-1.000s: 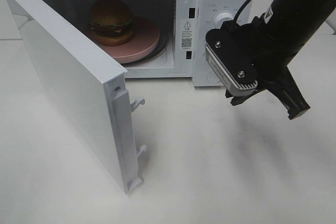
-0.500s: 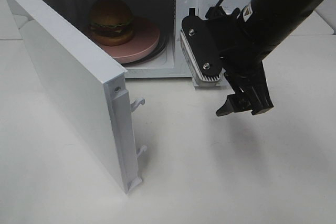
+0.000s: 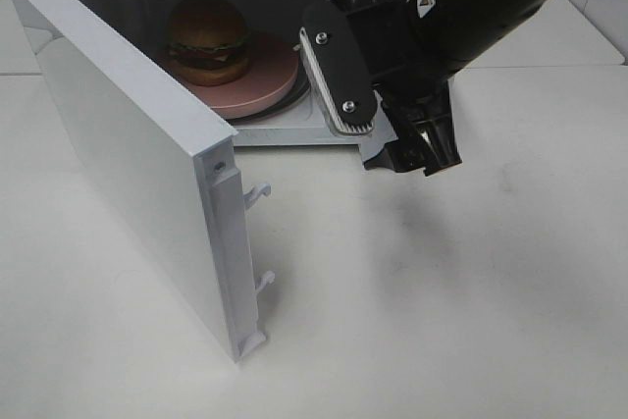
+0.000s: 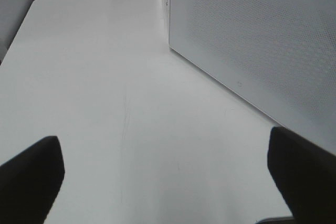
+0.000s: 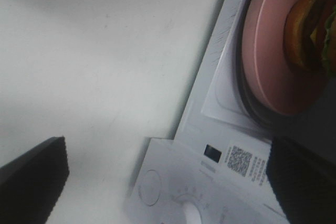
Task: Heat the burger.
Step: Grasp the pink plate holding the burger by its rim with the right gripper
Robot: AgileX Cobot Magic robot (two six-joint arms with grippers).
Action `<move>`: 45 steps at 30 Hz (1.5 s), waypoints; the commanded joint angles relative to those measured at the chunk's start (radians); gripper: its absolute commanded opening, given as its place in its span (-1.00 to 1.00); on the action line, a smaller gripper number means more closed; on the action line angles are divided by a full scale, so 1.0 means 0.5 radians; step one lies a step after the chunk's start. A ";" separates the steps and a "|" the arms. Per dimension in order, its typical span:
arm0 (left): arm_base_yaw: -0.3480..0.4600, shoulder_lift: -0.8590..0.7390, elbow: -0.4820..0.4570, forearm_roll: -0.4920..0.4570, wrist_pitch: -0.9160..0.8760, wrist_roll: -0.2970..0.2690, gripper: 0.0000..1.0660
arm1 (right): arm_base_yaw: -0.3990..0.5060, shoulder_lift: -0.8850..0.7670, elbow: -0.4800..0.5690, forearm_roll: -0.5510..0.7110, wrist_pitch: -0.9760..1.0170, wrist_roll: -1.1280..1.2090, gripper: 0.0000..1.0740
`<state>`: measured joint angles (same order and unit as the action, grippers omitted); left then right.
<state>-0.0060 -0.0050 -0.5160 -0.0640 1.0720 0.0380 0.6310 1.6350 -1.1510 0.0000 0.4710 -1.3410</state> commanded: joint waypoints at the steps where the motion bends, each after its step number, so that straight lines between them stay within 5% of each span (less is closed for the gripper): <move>1: 0.004 -0.008 0.000 -0.002 0.004 -0.002 0.83 | 0.026 0.080 -0.082 -0.034 -0.060 0.020 0.83; 45: 0.004 -0.008 0.000 -0.002 0.004 -0.002 0.83 | 0.072 1.148 -1.136 -0.104 -0.122 0.554 0.72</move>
<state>-0.0060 -0.0050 -0.5160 -0.0640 1.0720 0.0380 0.6600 2.2080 -1.7090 -0.0480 0.4000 -1.0770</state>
